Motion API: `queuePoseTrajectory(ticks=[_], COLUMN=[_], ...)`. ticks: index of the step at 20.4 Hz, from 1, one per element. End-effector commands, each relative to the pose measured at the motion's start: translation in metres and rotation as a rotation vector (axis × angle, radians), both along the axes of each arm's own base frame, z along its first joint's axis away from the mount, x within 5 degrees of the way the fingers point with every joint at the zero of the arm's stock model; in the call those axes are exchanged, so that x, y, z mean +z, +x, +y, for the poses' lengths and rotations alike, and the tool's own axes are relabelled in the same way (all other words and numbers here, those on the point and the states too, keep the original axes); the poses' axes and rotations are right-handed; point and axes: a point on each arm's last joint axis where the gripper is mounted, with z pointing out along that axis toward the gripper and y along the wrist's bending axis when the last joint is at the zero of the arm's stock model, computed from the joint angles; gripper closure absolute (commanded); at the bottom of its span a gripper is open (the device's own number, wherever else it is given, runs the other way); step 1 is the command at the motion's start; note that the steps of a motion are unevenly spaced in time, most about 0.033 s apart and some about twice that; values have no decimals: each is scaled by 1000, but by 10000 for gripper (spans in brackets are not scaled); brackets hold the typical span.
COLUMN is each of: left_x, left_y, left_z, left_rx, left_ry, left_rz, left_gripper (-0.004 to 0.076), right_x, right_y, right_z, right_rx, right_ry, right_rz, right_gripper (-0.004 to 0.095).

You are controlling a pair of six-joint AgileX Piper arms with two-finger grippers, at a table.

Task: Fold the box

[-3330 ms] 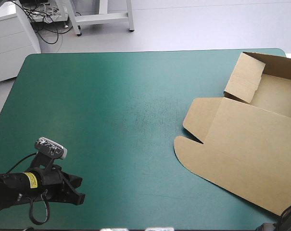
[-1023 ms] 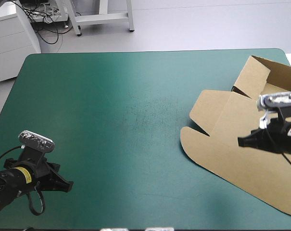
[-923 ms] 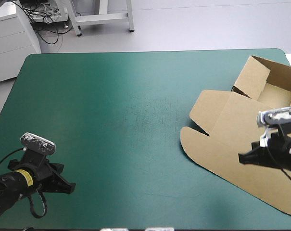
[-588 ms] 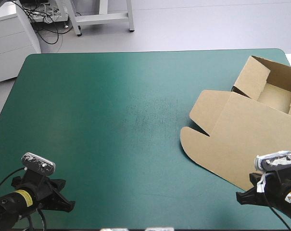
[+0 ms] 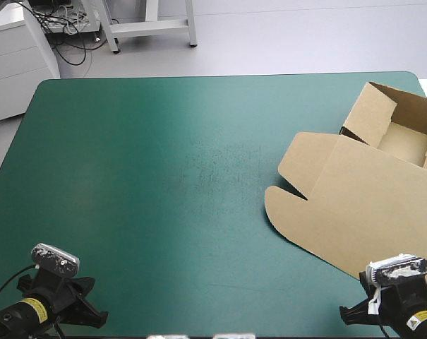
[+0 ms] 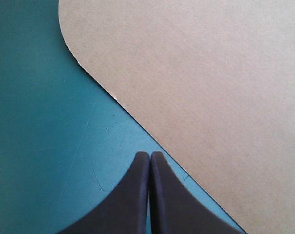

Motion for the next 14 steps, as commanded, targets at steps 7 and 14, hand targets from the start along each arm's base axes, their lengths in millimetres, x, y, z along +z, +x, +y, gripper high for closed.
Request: queuePoseTrajectory(ticks=[7, 14], left_x=[1, 1], left_y=[2, 2], left_z=[-1, -1], left_rx=[-4, -4], left_ry=[-3, -4], left_rz=[-9, -9], left_gripper=[756, 756], right_x=[3, 3], right_y=[3, 3], right_z=[0, 0], right_rx=[1, 2], right_ry=[2, 4], right_rz=[-19, -19], right_gripper=[931, 931])
